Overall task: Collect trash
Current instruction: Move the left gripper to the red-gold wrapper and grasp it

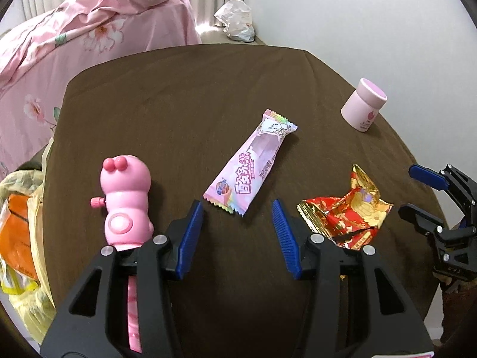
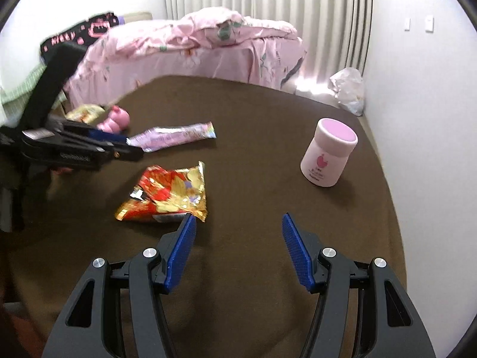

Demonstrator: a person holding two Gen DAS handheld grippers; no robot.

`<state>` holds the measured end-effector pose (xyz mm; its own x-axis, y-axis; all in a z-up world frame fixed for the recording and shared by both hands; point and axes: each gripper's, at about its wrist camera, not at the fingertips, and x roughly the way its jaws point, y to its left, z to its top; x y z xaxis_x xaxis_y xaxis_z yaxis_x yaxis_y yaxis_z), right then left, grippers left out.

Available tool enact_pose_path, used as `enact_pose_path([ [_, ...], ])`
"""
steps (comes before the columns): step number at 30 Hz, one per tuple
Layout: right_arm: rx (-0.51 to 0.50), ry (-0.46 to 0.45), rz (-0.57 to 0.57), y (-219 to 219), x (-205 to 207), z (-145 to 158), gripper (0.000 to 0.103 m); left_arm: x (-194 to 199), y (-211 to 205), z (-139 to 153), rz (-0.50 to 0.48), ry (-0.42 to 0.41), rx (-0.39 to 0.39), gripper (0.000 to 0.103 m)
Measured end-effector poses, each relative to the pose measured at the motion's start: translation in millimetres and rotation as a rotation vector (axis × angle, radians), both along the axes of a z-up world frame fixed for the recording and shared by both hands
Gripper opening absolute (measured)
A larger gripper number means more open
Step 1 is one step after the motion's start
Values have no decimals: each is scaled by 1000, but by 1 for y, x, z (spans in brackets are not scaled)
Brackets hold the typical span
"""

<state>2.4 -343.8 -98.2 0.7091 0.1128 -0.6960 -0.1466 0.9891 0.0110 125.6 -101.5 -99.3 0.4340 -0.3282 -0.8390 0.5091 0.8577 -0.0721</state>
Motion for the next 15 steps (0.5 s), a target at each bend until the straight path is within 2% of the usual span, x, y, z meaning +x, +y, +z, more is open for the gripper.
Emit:
enact_pose_path([
  [3, -55, -20, -51, -10, -6, 1, 57, -11, 4, 16, -12, -76, -50, 47],
  [4, -36, -22, -69, -17, -9, 3, 57, -16, 4, 23, -38, -103, -89, 51],
  [7, 58, -17, -116, -40, -14, 2, 57, -33, -4, 41, -228, -147, -225, 66],
  [9, 96, -16, -152, -53, -18, 1, 57, -39, -22, 38, -368, -133, -212, 69],
  [11, 121, -16, -183, -63, -22, 0, 57, -39, -44, 25, -444, -110, -135, 69],
  [13, 144, -13, -203, -70, -26, -1, 57, -31, -60, 7, -442, -77, -67, 69],
  [15, 151, -10, -207, -74, -29, -2, 57, -20, -67, -6, -428, 10, -84, 69],
])
